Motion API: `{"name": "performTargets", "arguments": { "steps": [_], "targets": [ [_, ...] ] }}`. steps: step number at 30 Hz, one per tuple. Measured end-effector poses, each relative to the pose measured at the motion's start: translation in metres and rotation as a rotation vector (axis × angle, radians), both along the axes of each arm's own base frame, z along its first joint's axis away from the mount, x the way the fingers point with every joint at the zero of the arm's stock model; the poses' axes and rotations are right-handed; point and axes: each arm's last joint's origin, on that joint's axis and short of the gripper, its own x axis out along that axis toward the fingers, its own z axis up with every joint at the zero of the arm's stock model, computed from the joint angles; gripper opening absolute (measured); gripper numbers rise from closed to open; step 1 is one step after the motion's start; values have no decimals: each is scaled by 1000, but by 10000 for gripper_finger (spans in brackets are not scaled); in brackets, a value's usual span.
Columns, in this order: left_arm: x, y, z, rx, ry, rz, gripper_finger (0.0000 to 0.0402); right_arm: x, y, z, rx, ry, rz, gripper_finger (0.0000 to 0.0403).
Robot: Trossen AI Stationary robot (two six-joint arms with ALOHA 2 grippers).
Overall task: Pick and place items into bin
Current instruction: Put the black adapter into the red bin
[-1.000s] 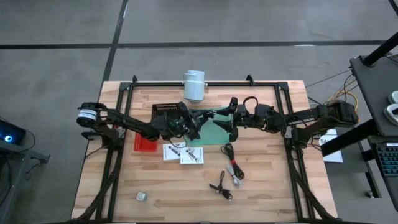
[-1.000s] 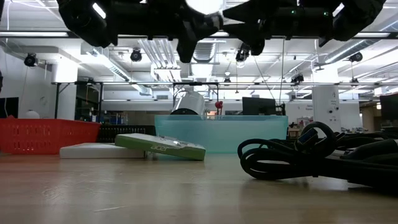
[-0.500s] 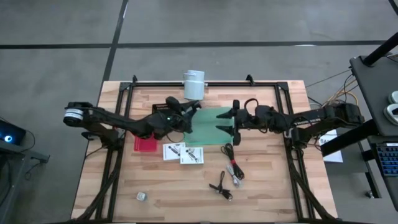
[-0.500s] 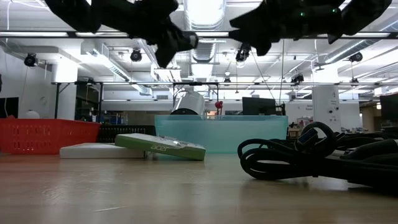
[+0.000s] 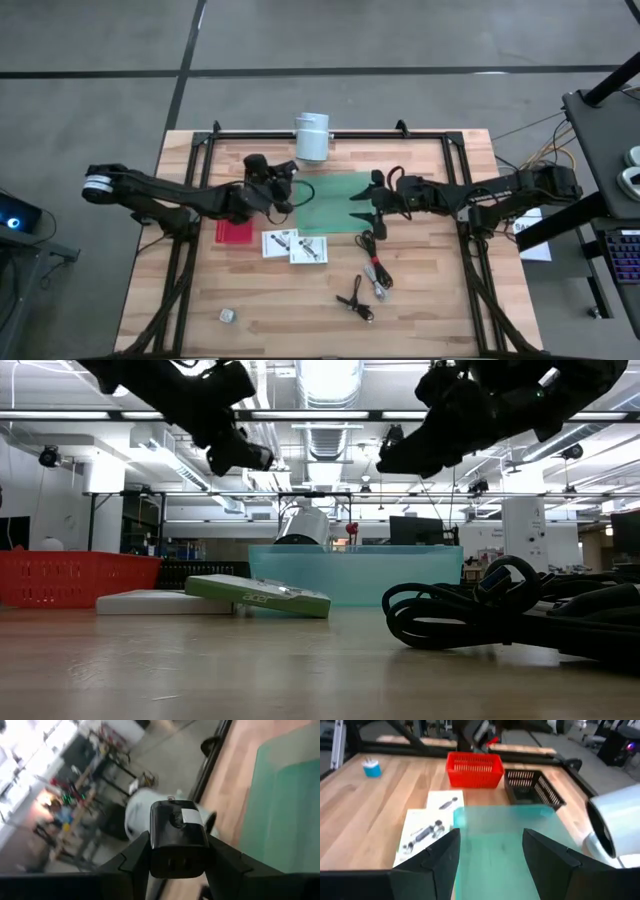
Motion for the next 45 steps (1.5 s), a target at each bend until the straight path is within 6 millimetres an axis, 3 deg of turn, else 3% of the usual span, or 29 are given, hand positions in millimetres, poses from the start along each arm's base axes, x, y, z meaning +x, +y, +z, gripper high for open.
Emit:
{"name": "performTargets", "arguments": {
  "steps": [11,20,26,32,45],
  "targets": [
    [-28,-1,-9,-373,-58,162,135,-3,0,-6,-47,21,19,201],
    [-43,-11,-12,-650,73,265,135,-3,0,-7,-90,36,35,201],
    [-66,-12,-17,-822,143,505,135,-4,0,-8,-94,39,37,201],
    [-78,-15,-21,-1002,79,718,135,-4,0,-8,-97,40,38,201],
    [-78,-17,-24,-1085,101,744,135,-4,0,-8,-97,40,39,201]
  ]
}}
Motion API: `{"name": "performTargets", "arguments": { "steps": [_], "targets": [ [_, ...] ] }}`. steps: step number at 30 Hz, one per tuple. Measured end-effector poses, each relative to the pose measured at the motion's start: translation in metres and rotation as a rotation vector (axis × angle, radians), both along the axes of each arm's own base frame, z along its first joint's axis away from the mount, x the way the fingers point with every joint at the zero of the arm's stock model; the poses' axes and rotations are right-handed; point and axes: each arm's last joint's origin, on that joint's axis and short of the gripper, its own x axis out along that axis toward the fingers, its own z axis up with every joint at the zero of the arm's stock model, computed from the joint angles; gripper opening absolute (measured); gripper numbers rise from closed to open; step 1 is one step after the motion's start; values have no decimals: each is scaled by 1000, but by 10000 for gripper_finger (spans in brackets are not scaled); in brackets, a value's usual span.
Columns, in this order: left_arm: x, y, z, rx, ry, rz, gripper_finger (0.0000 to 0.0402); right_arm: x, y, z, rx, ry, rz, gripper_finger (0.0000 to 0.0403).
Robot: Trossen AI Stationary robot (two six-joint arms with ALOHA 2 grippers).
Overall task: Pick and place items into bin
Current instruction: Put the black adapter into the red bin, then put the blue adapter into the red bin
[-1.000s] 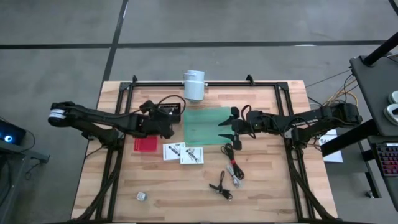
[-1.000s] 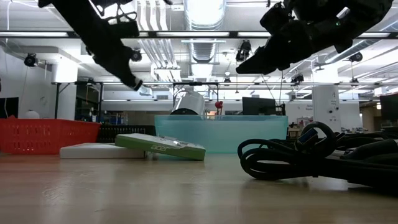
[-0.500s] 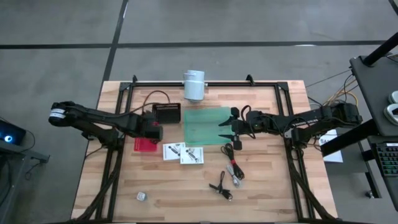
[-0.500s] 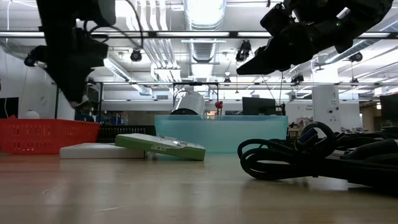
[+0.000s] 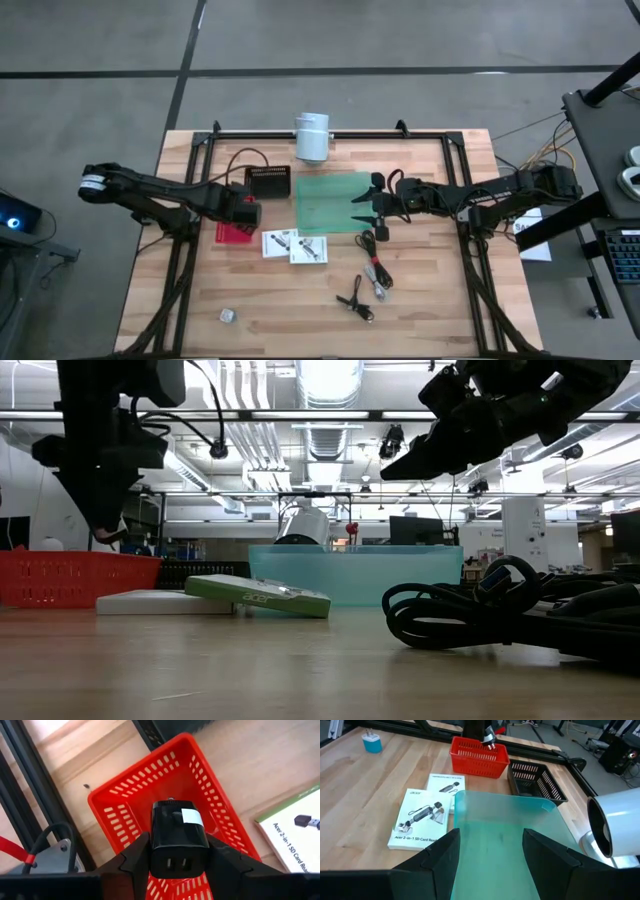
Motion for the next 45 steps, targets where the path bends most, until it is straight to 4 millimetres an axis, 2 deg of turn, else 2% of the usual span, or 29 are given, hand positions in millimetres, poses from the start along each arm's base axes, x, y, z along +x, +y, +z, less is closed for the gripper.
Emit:
{"name": "performTargets", "arguments": {
  "steps": [4,11,18,25,27,36,40,45],
  "targets": [
    [-2,-1,-2,-31,16,0,135,0,0,0,0,0,0,201],
    [-1,-1,-2,-27,15,-1,189,0,0,0,0,0,0,201],
    [-1,-1,-2,-26,18,-13,196,0,0,0,0,0,0,201],
    [4,-1,5,-25,16,-184,198,0,0,0,0,0,0,201],
    [11,-2,9,-38,-31,-243,198,0,0,0,-1,0,0,201],
    [64,-21,26,-122,-517,-638,198,0,0,0,-10,0,4,201],
    [71,-31,24,-227,-542,-521,198,0,0,0,-9,2,4,201],
    [69,-51,14,-494,-419,-247,198,0,0,-1,-11,3,5,201]
  ]
}}
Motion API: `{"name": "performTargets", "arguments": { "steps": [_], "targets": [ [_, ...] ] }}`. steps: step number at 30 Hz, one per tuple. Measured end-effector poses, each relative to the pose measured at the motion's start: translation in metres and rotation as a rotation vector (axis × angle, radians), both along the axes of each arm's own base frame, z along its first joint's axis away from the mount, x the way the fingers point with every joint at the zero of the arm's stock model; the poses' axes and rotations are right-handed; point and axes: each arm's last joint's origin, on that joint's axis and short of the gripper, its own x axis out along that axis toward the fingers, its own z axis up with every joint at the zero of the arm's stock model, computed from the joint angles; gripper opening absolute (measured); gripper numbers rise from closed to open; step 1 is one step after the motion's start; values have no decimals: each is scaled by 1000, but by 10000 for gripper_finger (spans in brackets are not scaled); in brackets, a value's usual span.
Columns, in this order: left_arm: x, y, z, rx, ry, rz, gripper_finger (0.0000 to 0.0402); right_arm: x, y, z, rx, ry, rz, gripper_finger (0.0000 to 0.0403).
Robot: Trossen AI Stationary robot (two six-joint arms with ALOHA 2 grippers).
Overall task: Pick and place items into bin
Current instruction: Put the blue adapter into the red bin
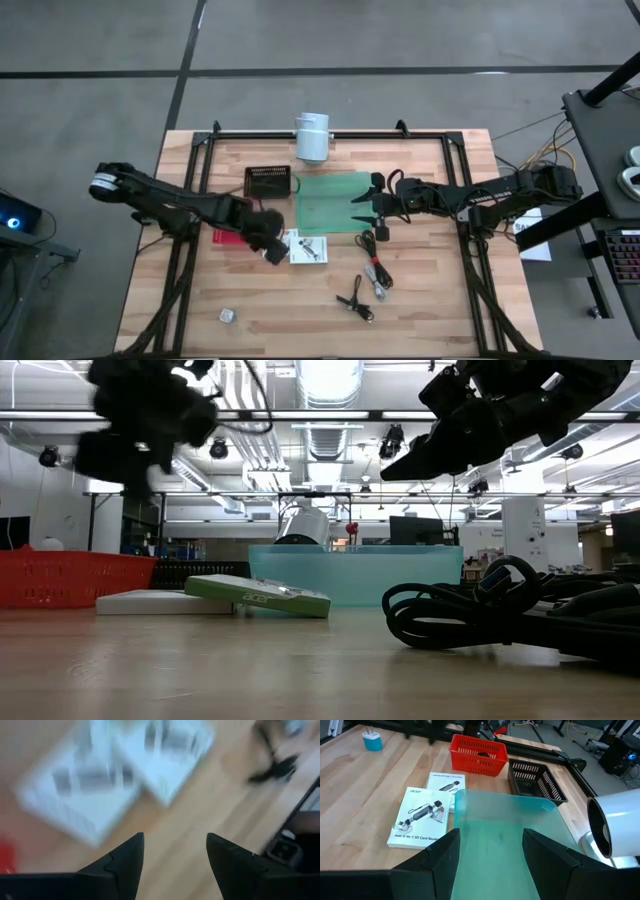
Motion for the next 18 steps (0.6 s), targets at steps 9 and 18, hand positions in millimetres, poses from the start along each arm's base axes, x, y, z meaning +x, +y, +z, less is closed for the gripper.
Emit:
{"name": "performTargets", "arguments": {
  "steps": [9,18],
  "targets": [
    [1,-46,-14,-319,348,134,198,0,0,0,-34,1,14,201],
    [-11,-84,-8,-222,643,217,198,0,0,1,-12,-7,5,201]
  ]
}}
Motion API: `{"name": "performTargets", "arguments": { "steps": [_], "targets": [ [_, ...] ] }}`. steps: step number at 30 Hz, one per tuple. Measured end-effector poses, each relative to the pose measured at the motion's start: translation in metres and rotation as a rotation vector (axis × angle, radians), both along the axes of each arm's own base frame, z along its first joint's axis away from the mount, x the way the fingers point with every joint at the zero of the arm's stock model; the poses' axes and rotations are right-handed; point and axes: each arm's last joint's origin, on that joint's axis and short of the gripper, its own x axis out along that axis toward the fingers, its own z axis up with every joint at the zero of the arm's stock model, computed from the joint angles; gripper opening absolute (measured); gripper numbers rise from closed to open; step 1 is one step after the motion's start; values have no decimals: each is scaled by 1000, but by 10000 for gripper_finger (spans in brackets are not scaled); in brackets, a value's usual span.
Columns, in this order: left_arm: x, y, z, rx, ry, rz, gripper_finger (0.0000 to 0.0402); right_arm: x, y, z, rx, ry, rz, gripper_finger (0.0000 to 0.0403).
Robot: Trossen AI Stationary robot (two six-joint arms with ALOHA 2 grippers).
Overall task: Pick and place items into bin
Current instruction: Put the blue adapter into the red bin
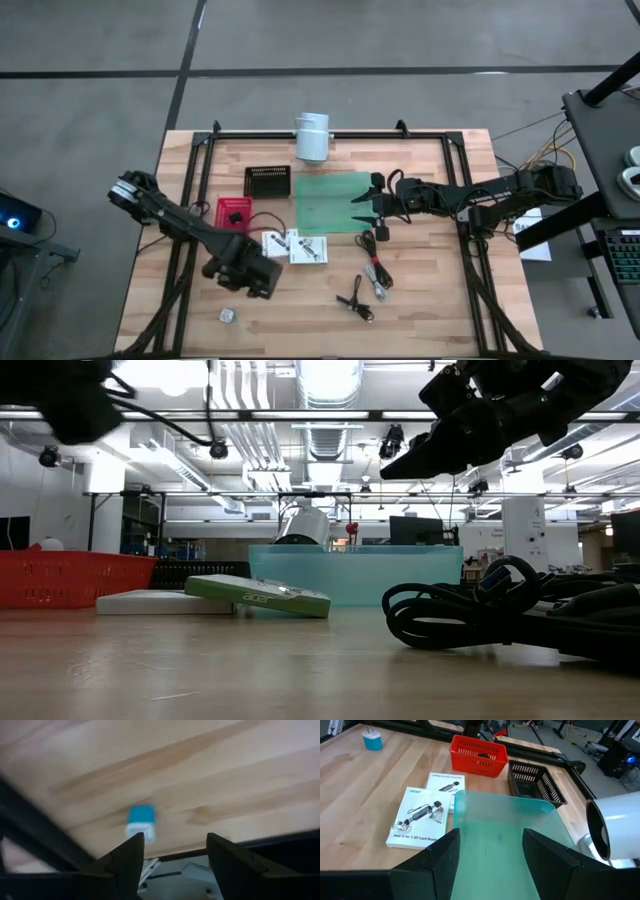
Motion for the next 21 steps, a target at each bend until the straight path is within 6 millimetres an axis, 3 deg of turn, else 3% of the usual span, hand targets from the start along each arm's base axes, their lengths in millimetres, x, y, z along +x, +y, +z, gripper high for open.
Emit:
{"name": "performTargets", "arguments": {
  "steps": [11,21],
  "targets": [
    [-16,-50,-4,8,109,157,198,1,0,4,-8,-41,2,201],
    [-23,-62,-10,-14,76,94,198,1,0,3,-9,-38,3,201]
  ]
}}
